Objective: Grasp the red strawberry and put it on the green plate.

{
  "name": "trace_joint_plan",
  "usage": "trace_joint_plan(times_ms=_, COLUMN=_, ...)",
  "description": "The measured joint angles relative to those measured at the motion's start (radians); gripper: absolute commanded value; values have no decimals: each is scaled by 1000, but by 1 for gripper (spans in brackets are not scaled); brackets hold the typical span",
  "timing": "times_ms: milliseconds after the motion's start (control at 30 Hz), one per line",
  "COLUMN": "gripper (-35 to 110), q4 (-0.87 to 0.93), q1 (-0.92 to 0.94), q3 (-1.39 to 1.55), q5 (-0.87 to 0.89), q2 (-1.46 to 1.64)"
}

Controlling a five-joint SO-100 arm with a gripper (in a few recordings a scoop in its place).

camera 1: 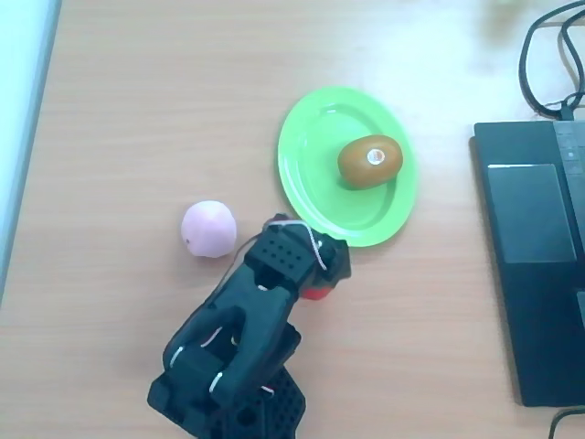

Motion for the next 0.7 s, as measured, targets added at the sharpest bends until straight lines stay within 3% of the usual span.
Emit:
trace_joint_plan(times_ms=233, gripper=13, q4=130, q1=-169, q3=-365, q5=520, q2=-41)
trace_joint_plan(times_ms=533, gripper=13, q4=184, q1=-255, q3=-761, q5=1275, q2=-330)
trace_joint_plan(times_ms=700, gripper=14, q4=192, q1=-331, q3=-893, q5=1545, q2=-568)
